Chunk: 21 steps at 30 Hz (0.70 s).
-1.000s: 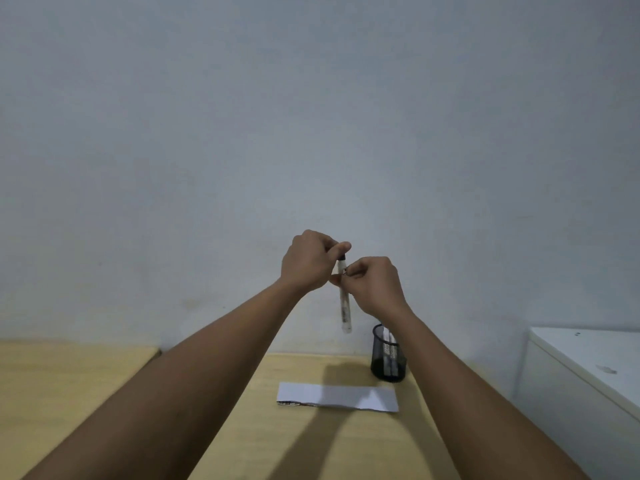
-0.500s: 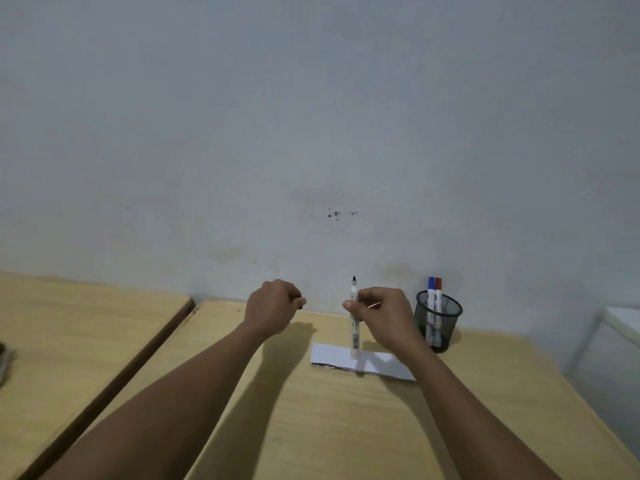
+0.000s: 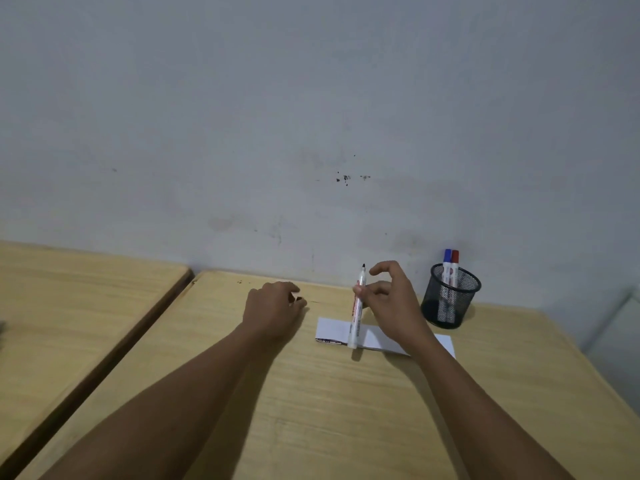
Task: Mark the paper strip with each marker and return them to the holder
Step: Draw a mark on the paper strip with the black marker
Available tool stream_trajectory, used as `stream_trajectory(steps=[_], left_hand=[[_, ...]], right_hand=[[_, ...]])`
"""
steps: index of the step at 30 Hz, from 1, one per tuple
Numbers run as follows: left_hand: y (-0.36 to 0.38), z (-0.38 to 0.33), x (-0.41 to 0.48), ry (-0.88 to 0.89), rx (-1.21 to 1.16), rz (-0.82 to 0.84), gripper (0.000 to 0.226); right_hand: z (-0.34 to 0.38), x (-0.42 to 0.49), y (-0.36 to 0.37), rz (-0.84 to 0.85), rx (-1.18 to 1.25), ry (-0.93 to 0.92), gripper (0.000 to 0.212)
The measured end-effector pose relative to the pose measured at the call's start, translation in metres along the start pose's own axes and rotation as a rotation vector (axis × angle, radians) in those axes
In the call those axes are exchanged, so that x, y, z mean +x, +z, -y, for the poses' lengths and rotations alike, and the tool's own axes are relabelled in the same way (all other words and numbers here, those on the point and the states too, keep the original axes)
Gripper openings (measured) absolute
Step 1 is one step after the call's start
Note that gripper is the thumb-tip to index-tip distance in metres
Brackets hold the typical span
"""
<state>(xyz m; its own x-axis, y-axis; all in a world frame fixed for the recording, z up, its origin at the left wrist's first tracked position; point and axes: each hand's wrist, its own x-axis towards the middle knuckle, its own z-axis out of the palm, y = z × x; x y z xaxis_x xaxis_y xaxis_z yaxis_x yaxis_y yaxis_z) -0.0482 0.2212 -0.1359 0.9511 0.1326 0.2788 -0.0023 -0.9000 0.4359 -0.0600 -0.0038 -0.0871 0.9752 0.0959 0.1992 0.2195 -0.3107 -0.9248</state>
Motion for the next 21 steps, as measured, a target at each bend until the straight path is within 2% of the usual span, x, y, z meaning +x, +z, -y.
stream_trajectory(steps=[2, 4, 7, 9, 12, 16, 21], left_hand=[[0.001, -0.001, -0.007, 0.024, -0.033, -0.127, 0.035], [0.002, -0.004, -0.02, 0.085, -0.065, -0.212, 0.028], [0.005, -0.011, -0.041, 0.144, -0.021, -0.144, 0.026], [0.01, -0.011, -0.046, 0.118, -0.045, -0.051, 0.031], [0.013, -0.007, -0.045, 0.123, -0.043, 0.015, 0.034], [0.017, -0.004, -0.047, 0.166, -0.043, 0.002, 0.028], [0.021, 0.0, -0.049, 0.205, 0.004, -0.01, 0.026]], right_hand=[[0.001, 0.002, -0.001, -0.007, 0.077, -0.022, 0.011], [0.001, 0.006, -0.001, 0.017, 0.223, 0.027, 0.013], [0.0, 0.009, 0.007, 0.096, 0.602, 0.201, 0.023], [-0.005, 0.01, 0.018, 0.108, 0.676, 0.226, 0.025], [-0.013, 0.013, 0.038, 0.11, 0.472, 0.164, 0.009], [-0.028, 0.021, 0.055, 0.146, 0.169, 0.064, 0.021], [-0.052, 0.022, 0.062, 0.082, 0.01, 0.029, 0.023]])
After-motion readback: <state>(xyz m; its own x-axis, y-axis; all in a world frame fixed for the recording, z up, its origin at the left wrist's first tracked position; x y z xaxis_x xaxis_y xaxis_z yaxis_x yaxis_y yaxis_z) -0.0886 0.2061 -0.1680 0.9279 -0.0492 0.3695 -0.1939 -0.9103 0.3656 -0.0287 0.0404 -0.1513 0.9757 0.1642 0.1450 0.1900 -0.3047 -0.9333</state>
